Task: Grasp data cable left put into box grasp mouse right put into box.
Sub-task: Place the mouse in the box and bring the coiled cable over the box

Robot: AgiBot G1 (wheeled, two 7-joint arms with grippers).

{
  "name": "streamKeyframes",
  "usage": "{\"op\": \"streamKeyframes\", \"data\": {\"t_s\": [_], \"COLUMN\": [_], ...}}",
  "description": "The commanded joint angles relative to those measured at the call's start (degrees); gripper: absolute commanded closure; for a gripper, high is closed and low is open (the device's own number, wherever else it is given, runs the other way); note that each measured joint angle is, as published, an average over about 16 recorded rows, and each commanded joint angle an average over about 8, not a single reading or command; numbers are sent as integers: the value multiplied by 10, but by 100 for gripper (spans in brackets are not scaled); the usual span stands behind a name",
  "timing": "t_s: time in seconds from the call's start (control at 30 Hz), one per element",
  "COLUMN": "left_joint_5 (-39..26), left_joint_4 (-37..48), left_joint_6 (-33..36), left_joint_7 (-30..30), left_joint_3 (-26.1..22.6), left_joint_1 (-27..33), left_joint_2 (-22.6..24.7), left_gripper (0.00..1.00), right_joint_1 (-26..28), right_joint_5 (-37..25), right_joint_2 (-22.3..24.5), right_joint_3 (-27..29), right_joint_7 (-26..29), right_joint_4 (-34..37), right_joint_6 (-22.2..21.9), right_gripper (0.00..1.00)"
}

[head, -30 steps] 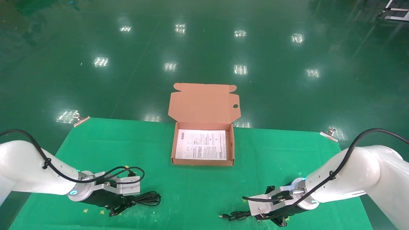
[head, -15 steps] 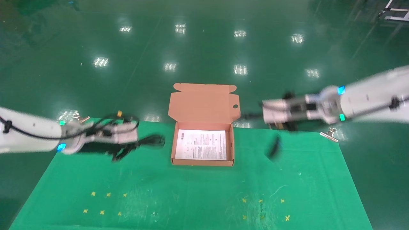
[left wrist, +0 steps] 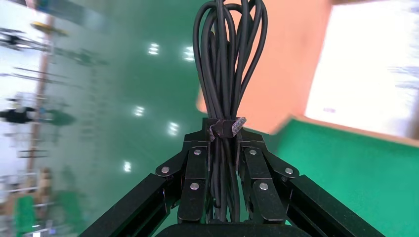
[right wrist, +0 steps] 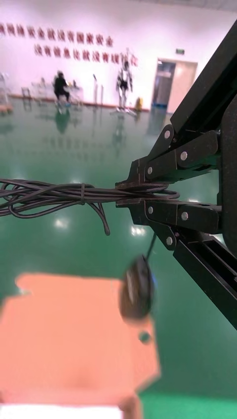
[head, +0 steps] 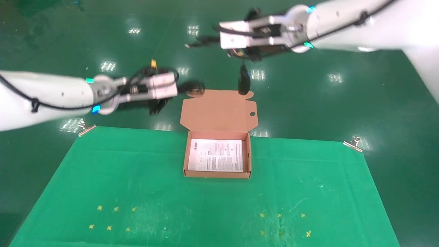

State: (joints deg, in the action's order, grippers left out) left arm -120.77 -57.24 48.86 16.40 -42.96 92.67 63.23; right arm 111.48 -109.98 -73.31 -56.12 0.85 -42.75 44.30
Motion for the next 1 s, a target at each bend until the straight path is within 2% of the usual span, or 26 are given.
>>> {"op": "streamKeyframes", "data": {"t_s": [0.03, 0.2, 0.33, 0.57, 0.77, 1.0], "left_joint_5": [-15, -37, -43, -47, -54, -97], "left_joint_4": [1, 5, 2, -11, -26, -52], "left_joint_6": [-14, -32, -37, -31, 5, 43], "left_joint_7": [9, 17, 17, 20, 34, 68], "left_joint_3": [1, 2, 2, 2, 0, -10], "left_joint_1": [8, 18, 18, -1, -5, -6], "left_joint_2": [8, 17, 16, -12, -42, -62], "left_gripper": [100, 100, 100, 100, 100, 100], "right_joint_1": [11, 25, 25, 3, -19, -51], "right_joint_5": [17, 48, 60, 57, 52, 63], "right_joint_2": [-20, -37, -37, -33, -36, -40], "right_joint_3": [7, 17, 17, 0, -19, -38], "right_joint_7": [-29, -71, -77, -59, -45, -28], "right_joint_4": [30, 63, 63, 53, 54, 46], "right_joint_6": [-14, -22, -23, -20, -13, -12], "right_gripper": [100, 100, 100, 100, 100, 100]}}
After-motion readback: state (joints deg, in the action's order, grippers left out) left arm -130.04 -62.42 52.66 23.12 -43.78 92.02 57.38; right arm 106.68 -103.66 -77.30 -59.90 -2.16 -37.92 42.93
